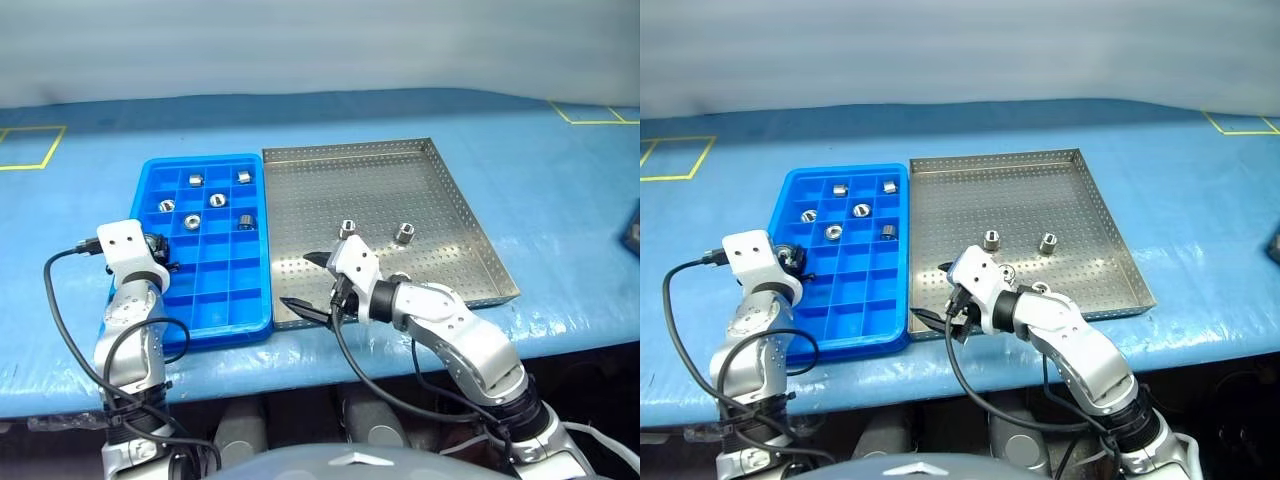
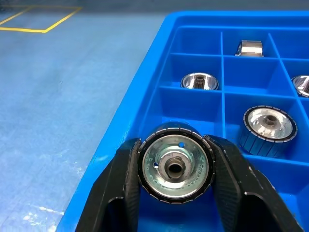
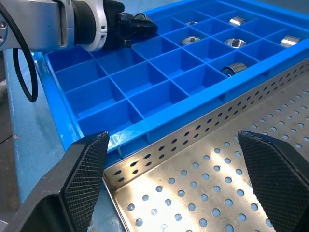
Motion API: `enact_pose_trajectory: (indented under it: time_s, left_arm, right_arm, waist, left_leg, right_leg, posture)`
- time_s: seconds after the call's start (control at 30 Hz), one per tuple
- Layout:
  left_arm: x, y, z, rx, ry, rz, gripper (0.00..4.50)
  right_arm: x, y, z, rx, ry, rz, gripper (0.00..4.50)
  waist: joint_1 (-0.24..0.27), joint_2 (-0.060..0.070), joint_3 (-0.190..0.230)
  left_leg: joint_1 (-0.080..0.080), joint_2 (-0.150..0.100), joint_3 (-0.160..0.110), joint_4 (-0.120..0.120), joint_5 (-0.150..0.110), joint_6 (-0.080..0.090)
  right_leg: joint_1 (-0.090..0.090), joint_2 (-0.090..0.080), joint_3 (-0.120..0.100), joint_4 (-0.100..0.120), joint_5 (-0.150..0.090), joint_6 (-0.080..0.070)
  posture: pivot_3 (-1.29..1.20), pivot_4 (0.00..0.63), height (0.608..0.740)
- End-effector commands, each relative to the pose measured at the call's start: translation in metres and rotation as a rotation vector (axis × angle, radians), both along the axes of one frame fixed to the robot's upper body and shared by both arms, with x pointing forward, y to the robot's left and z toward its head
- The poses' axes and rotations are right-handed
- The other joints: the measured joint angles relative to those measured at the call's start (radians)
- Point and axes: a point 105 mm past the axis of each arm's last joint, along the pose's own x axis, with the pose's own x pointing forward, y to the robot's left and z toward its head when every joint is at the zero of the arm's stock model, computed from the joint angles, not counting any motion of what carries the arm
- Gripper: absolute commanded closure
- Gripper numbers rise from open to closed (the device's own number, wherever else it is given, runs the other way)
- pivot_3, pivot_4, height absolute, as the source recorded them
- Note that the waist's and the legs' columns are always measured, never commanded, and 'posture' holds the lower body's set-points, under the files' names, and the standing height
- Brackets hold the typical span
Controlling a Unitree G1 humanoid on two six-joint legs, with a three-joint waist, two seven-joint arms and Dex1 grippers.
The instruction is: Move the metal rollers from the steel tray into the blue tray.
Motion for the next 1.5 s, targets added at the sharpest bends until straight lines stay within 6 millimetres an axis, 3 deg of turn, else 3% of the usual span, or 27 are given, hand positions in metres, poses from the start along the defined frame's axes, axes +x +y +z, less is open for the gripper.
enact_pose_trajectory:
  time_s: [0.03, 0.13, 0.27, 0.4, 0.5, 0.63, 0.83, 1.07, 1.23, 1.5]
  left_arm:
    - [0.0, -0.003, 0.008, -0.013, -0.023, -0.01, 2.44]
    - [0.003, -0.007, 0.015, -0.026, -0.062, -0.031, 1.45]
    - [0.014, -0.025, 0.059, -0.03, -0.255, -0.145, 0.12]
    - [0.025, -0.06, 0.109, 0.035, -0.461, -0.366, 0.03]
    - [0.033, -0.086, 0.121, 0.001, -0.503, -0.532, 0.03]
    - [0.051, -0.135, 0.096, 0.016, -0.311, -0.846, 0.03]
    - [0.078, -0.178, 0.075, -0.048, -0.19, -1.008, 0.03]
    - [0.092, -0.212, 0.049, -0.053, -0.039, -1.127, 0.03]
    - [0.095, -0.219, 0.031, 0.002, 0.059, -1.158, 0.03]
    - [0.098, -0.202, 0.002, 0.077, 0.2, -1.08, 0.03]
  right_arm:
    - [-0.002, 0.0, 0.012, 0.025, -0.041, 0.002, 0.0]
    - [-0.002, -0.001, 0.012, 0.024, -0.043, -0.001, 0.0]
    - [0.0, -0.004, 0.013, 0.016, -0.048, -0.009, 0.0]
    - [0.007, -0.015, 0.014, 0.0, -0.065, -0.06, 0.0]
    - [0.013, -0.025, 0.015, -0.012, -0.076, -0.106, 0.0]
    - [0.019, -0.042, 0.013, -0.051, -0.094, -0.176, 0.0]
    - [0.019, -0.054, 0.013, -0.058, -0.103, -0.241, 0.0]
    - [0.015, -0.056, 0.011, -0.044, -0.099, -0.281, 0.0]
    - [0.014, -0.058, 0.012, -0.035, -0.103, -0.3, 0.0]
    - [0.015, -0.058, 0.013, -0.03, -0.107, -0.303, 0.0]
  waist:
    - [-0.004, 0.0, 0.0]
    - [-0.008, 0.0, 0.0]
    - [-0.011, -0.001, 0.0]
    - [-0.012, -0.002, 0.001]
    - [-0.016, -0.001, 0.001]
    - [-0.027, -0.001, 0.001]
    - [-0.057, -0.002, 0.001]
    - [-0.123, -0.001, 0.001]
    - [-0.168, -0.001, 0.001]
    - [-0.2, -0.001, 0.001]
  left_leg:
    - [0.0, 0.0, 0.0, 0.0, 0.0, 0.0]
    - [0.0, 0.0, 0.0, 0.0, 0.0, 0.0]
    - [0.0, 0.0, 0.0, 0.0, 0.0, 0.0]
    - [-0.001, 0.0, 0.0, 0.0, 0.0, 0.0]
    - [0.0, 0.0, 0.001, 0.0, 0.0, 0.0]
    - [0.0, 0.0, 0.001, -0.001, 0.0, 0.0]
    - [-0.001, 0.0, 0.001, -0.001, 0.0, 0.0]
    - [-0.002, -0.001, 0.0, -0.004, 0.0, 0.0]
    - [-0.002, -0.001, 0.0, -0.006, 0.0, 0.0]
    - [0.0, -0.001, 0.0, -0.008, 0.0, 0.0]
  right_leg:
    - [0.0, 0.0, 0.0, 0.0, 0.0, 0.0]
    - [0.0, 0.0, 0.0, 0.0, 0.0, 0.0]
    - [0.0, 0.0, 0.0, 0.0, 0.0, 0.0]
    - [0.0, 0.0, 0.0, -0.001, 0.0, 0.0]
    - [0.0, -0.001, 0.001, -0.001, 0.0, 0.0]
    - [0.0, 0.0, 0.0, -0.001, 0.0, 0.0]
    - [-0.001, 0.0, 0.0, -0.001, 0.0, 0.0]
    - [-0.002, 0.0, 0.0, -0.001, 0.001, 0.002]
    - [-0.002, 0.0, 0.001, -0.002, 0.0, 0.003]
    - [-0.002, 0.0, 0.001, -0.001, 0.0, 0.003]
  posture:
    - [-0.08, 0.15, 0.74]
    - [-0.09, 0.15, 0.74]
    - [-0.09, 0.15, 0.74]
    - [-0.11, 0.15, 0.74]
    - [-0.12, 0.15, 0.74]
    - [-0.16, 0.15, 0.74]
    - [-0.23, 0.15, 0.74]
    - [-0.28, 0.15, 0.74]
    - [-0.3, 0.15, 0.74]
    - [-0.28, 0.15, 0.74]
